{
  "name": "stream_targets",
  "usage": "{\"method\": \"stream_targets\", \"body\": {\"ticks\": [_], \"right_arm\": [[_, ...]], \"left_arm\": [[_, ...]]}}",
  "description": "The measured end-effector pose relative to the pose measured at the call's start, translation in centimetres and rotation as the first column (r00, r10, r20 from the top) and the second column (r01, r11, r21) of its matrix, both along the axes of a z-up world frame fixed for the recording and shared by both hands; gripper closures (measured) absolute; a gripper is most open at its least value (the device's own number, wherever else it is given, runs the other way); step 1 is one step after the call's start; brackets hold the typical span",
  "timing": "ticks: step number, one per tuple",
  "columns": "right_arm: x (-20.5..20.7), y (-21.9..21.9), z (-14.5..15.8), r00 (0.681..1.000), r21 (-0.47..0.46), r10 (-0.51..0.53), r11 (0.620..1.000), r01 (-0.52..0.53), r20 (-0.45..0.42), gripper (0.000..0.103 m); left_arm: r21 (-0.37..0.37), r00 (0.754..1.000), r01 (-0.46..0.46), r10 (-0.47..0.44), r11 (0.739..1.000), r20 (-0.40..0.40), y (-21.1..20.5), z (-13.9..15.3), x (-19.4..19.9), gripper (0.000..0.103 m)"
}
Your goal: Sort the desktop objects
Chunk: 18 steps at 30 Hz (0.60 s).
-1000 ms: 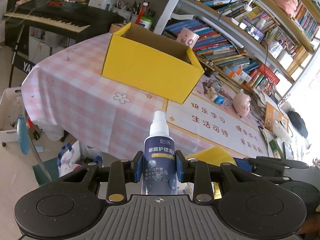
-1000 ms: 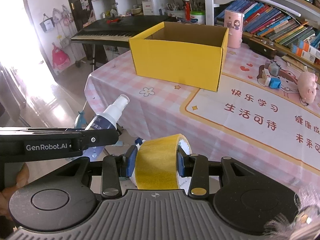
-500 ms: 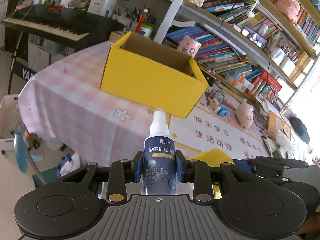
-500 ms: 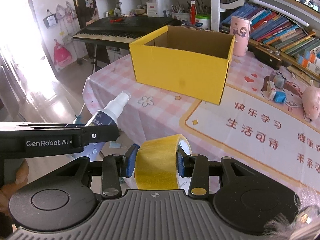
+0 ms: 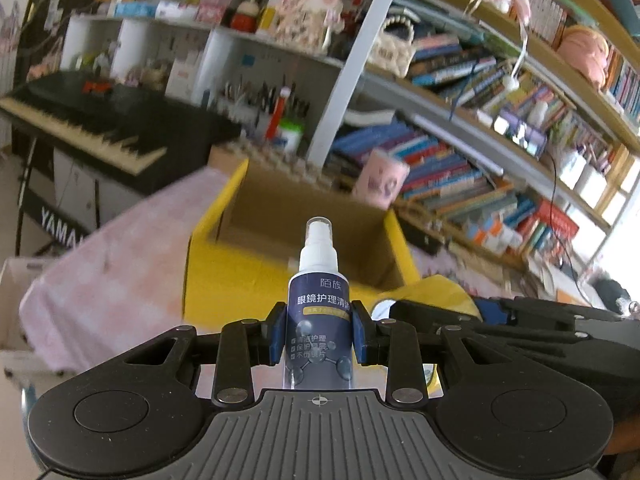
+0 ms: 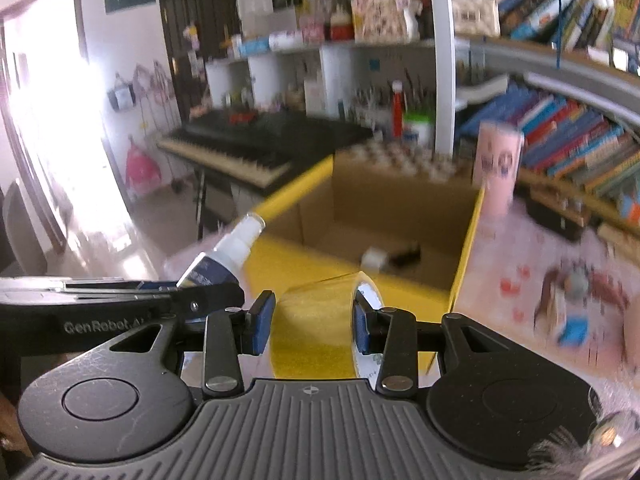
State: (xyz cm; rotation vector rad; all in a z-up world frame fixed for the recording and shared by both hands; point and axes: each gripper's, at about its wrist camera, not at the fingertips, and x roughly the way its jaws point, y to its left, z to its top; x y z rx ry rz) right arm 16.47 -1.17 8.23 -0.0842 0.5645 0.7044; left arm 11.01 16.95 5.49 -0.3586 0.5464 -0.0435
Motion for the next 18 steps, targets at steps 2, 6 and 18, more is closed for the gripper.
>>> {"method": "stream_targets", "body": {"ticks": [2,6,18], "right_arm": [[1.7,0.1,1.0,0.999,0.015,0.008,1.0,-0.009,0.033,0.066],[5.1,0.3,2.3,0.997,0.035,0.023,0.999,-0.025,0.074,0.066],[13.8,1.5,-1.3,1.0,-0.031,0.025,0.999,-0.025,0.003,0.066]], "left_arm": [[0.009,1.0,-0.011,0.011,1.0,0.021,0.0,0.7,1.5,0.072],[0.028,0.998,-0.036,0.035,0.999,0.054,-0.2,1.8,4.4,0.072],[0.093,0.996,-0.076,0.08,0.993,-0.034,-0.6,-1.0,12.6,0.072]]}}
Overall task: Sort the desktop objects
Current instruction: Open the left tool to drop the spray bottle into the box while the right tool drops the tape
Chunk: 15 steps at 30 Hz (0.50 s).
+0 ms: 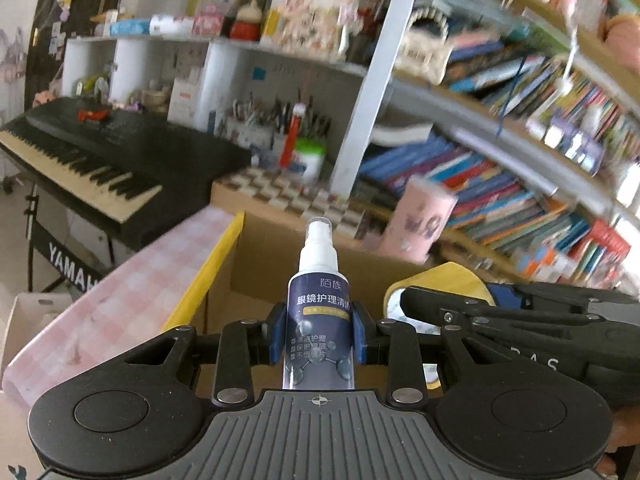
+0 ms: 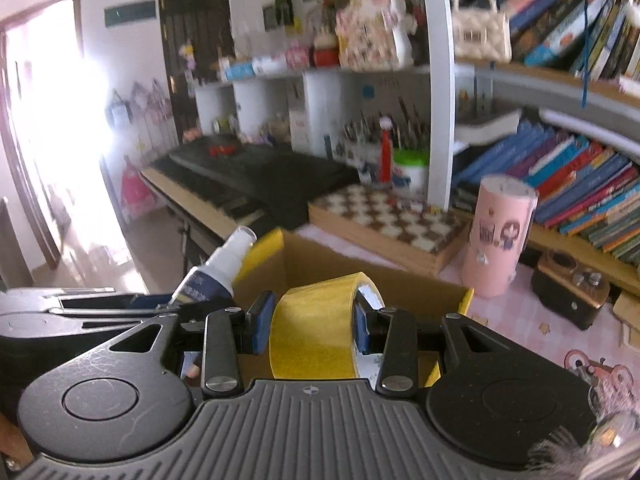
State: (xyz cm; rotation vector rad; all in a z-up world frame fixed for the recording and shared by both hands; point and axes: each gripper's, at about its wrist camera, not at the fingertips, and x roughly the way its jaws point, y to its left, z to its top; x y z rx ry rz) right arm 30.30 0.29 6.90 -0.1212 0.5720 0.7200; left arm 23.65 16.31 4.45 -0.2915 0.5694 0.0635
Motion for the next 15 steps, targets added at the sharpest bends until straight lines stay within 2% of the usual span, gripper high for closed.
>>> {"method": "stream_targets", "body": {"ticks": [7,10,15], "right_arm": [[2.8,1.6,-4.3,0.996,-0.159,0.034,0.986,-0.046,-0.079,0.066],[3.2,2.1,-5.6,0.992,-0.212,0.064,0.974,-0.085,-0.107,0.066],[2.9,2.9,-6.2,0.992,-0.302,0.1,0.946,-0.119,-0.076,0.066]], "left_arm": [[0.038,0.989,0.009,-0.003,0.999,-0.145,0.1,-4.0,2.7,0.072],[0.098,0.985,0.025,-0.008,0.995,-0.172,-0.6,-4.5,3.2,0.072],[0.148,0.977,0.048,-0.016,0.988,-0.211,-0.9,-5.1,3.9,0.072]]}}
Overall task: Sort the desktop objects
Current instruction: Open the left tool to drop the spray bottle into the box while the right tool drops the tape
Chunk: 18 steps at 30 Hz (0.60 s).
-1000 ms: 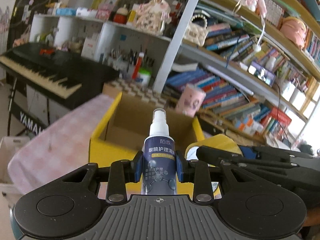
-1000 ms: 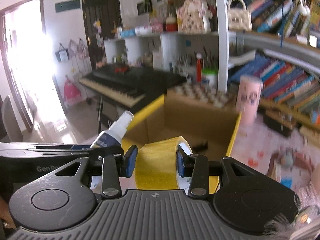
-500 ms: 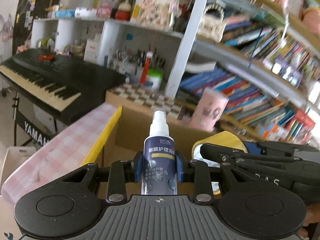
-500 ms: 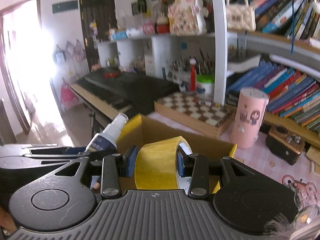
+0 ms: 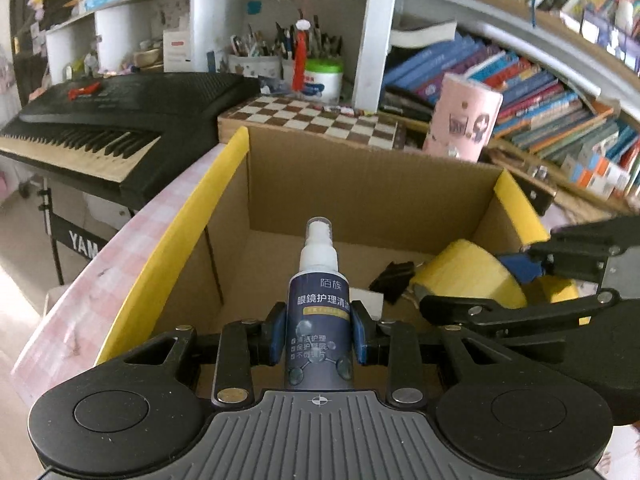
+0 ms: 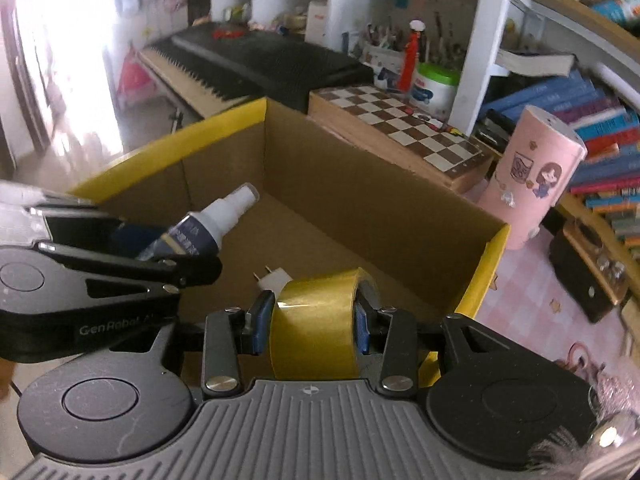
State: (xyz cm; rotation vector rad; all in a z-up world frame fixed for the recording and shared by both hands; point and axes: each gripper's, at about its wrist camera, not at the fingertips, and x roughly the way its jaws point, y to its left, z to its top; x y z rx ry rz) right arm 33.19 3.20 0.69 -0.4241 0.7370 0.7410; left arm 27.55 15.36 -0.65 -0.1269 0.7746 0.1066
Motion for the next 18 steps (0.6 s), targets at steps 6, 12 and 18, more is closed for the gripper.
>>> {"method": "stream_targets", "body": {"ticks": [6,12,18], "right_arm": [[-0.4,-0.1,-0.1,1.0,-0.022,-0.014,1.0,0.015,0.023,0.062],[-1.4,-1.5,1.4,0.995,0.044,-0.072,0.997,0.069,0.064,0.048],[-3.9,-3.7,4.0,0.979,0.158,-0.161,0.978,0.14,0.127,0.036]], "left_arm": [[0.043,1.0,0.004,-0.004,0.999,0.006,-0.4,0.0,-0.3,0.071],[0.04,0.996,-0.055,0.052,0.998,0.067,-0.2,1.4,-1.8,0.051],[0.008,0.979,-0.089,0.086,0.996,0.187,-0.2,3.9,-5.2,0.037]]}}
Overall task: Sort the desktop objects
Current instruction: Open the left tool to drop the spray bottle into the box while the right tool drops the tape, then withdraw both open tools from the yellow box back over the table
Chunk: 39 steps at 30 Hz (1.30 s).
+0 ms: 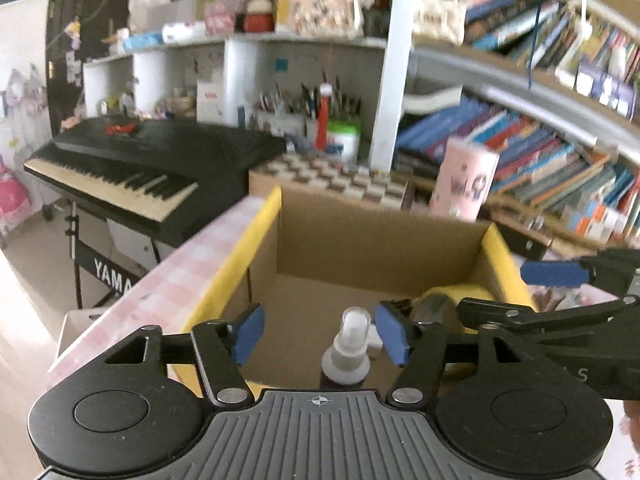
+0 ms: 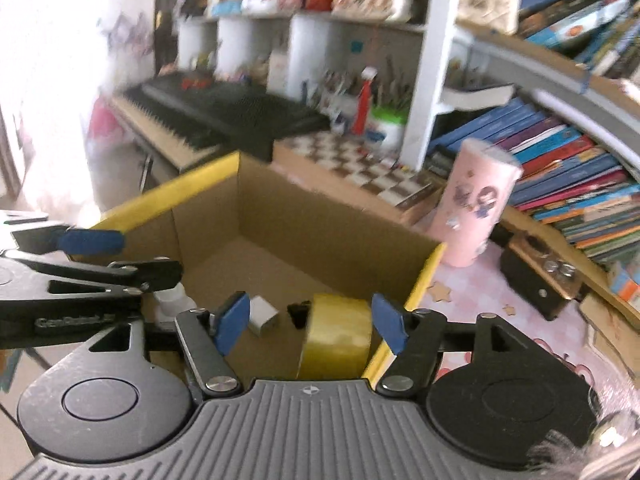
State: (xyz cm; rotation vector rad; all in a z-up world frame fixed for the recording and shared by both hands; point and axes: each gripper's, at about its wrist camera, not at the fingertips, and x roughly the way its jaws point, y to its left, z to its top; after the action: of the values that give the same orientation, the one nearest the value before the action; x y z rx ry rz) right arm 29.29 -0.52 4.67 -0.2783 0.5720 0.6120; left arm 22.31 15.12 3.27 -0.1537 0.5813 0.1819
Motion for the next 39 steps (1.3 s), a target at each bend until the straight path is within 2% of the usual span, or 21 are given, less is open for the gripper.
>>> {"method": "stream_targets", "body": {"ticks": [7,10,13,20,31,39], "right_arm": [[-3.5,-1.5,1.9,0.994,0.066,-0.083,0.995,0.079,0.071,0.028],[-5.2,-2.1,2.2,0.989,0.086,-0.117,0.99,0.109,0.09,0.025],[-6.9,-2.5,2.1,0.985,0.092,-0.145,0.986,0.136,0.095,0.023],[-11.5,-2.8,1.0,0.98,0.075,-0.187,0.981,0.181,0.074,0.022],[-19.4,-3.1,-0.9,0.97,0.041,-0.242,0.97,0.241,0.029,0.02],[-23.0,-3.2,-2.0,0.958,0.035,-0.287,0.957,0.288,-0.012,0.02]], "left_arm": [[-0.015,0.995,-0.002,0.003,1.0,0.104,-0.7,2.0,-3.8,0.023],[-0.016,0.993,0.009,-0.007,1.0,0.121,-1.0,2.2,-5.3,0.017],[-0.017,0.991,0.026,-0.023,1.0,0.131,-1.2,2.2,-6.9,0.017],[-0.022,0.992,0.054,-0.051,0.998,0.119,-0.9,1.6,-11.2,0.016],[-0.018,0.995,0.087,-0.086,0.996,0.052,-0.7,-0.2,-17.5,0.016],[-0.021,0.994,0.109,-0.109,0.994,-0.004,-0.9,-1.4,-20.8,0.016]]}}
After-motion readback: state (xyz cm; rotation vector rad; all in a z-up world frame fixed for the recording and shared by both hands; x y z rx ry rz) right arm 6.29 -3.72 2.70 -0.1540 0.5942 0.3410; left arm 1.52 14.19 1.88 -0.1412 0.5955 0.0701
